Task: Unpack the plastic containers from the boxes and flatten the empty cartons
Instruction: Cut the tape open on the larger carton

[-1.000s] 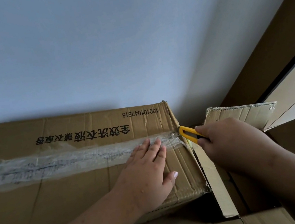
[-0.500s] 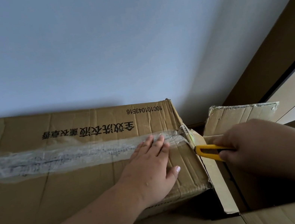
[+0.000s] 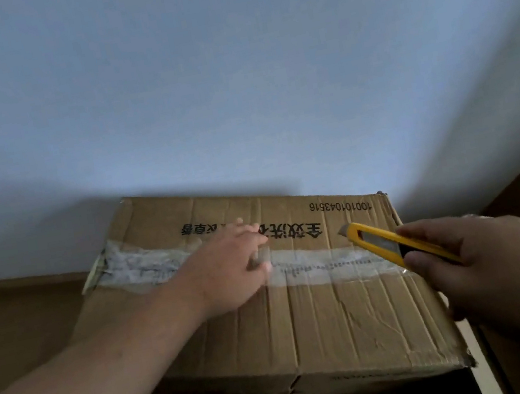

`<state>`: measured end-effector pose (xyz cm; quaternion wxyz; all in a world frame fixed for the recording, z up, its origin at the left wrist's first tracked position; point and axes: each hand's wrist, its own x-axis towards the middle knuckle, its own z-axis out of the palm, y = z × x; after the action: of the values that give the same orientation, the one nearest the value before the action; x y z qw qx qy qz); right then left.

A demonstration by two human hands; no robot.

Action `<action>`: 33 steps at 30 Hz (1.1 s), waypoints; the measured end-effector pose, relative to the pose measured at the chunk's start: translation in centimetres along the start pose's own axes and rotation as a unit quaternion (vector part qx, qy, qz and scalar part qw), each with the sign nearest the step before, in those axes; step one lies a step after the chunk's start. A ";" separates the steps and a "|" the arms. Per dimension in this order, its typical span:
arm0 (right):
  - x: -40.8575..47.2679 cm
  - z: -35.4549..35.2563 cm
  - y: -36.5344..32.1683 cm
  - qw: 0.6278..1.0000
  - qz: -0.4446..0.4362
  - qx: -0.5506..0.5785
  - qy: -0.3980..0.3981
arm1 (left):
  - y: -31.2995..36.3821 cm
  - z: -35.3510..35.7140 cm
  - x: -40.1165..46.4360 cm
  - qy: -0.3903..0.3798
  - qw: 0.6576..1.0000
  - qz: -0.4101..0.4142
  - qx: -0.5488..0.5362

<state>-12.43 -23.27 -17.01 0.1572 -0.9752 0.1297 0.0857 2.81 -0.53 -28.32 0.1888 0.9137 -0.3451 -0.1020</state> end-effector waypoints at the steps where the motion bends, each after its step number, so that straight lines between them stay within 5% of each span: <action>1: 0.3 0.3 -1.1 1.000 -0.006 0.025 -0.003 | -1.9 -1.3 -0.6 0.019 0.999 -0.026 -0.004; 5: 1.2 1.6 -6.9 0.997 -0.028 0.065 -0.034 | -10.5 -5.0 -4.2 0.109 0.977 -0.171 -0.059; 10: 3.0 4.2 -13.9 0.994 -0.080 0.012 -0.071 | -17.7 -5.2 -7.3 0.210 0.875 -0.310 -0.307; 17: 5.2 7.5 -23.0 0.984 -0.161 -0.005 -0.079 | -20.6 -3.3 -9.1 0.159 0.831 -0.279 -0.455; 26: 7.5 11.3 -26.8 0.981 -0.178 -0.064 -0.042 | -22.4 -1.6 -8.2 0.104 0.772 -0.245 -0.578; 33: 8.3 12.3 -27.3 0.984 -0.145 -0.081 -0.064 | -22.6 -2.4 -5.5 0.107 0.781 -0.239 -0.567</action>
<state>1.58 3.97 -22.51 0.0968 -0.9857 -0.0302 0.1346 12.87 19.44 -35.25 0.6777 0.7002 0.0271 -0.2229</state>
